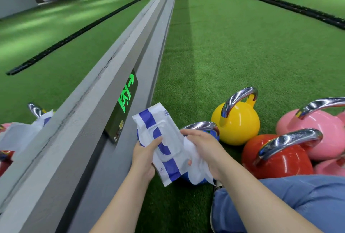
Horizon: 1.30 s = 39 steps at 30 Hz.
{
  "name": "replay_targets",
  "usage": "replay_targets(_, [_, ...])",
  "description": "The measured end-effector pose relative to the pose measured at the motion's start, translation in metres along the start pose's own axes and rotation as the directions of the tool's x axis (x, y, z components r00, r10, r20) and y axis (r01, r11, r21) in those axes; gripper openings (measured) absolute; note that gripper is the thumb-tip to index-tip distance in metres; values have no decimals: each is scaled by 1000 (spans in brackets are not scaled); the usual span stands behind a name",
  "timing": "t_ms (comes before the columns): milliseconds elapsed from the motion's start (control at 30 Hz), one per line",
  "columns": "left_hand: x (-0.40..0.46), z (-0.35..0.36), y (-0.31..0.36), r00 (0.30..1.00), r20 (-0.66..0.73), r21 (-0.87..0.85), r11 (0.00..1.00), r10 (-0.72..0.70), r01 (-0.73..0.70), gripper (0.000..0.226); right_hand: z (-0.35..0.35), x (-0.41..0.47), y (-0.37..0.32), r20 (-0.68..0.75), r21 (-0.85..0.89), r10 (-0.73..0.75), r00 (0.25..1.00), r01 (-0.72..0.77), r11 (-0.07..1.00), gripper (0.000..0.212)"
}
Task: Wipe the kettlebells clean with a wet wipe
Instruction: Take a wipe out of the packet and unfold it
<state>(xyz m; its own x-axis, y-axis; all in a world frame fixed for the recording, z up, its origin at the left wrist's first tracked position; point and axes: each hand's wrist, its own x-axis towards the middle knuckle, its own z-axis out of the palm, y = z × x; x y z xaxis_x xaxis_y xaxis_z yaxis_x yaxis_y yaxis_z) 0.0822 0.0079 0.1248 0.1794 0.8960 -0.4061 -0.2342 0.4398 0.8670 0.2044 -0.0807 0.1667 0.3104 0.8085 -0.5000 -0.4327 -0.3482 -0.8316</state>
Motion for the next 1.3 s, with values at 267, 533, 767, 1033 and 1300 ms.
replay_targets(267, [-5, 15, -13, 989, 143, -68, 997, -31, 41, 32, 5, -11, 5, 115, -163, 69, 991, -49, 985, 35])
replay_targets(533, [-4, 2, -13, 997, 59, -53, 997, -52, 55, 32, -3, 0, 8, -66, 44, 54, 996, -51, 998, 26])
replay_targets(767, [8, -27, -21, 992, -98, -108, 992, -83, 72, 33, -15, 20, 23, -224, 83, 60, 973, -42, 996, 17])
replay_targets(1033, [26, -66, -42, 947, -287, -11, 989, -146, 149, 29, -13, 26, 28, -204, 79, 55, 977, -40, 996, 12])
replay_targets(1300, [32, -69, -41, 948, -271, 306, 918, -169, 251, 79, -15, 28, 32, -182, 49, 57, 982, -49, 998, 11])
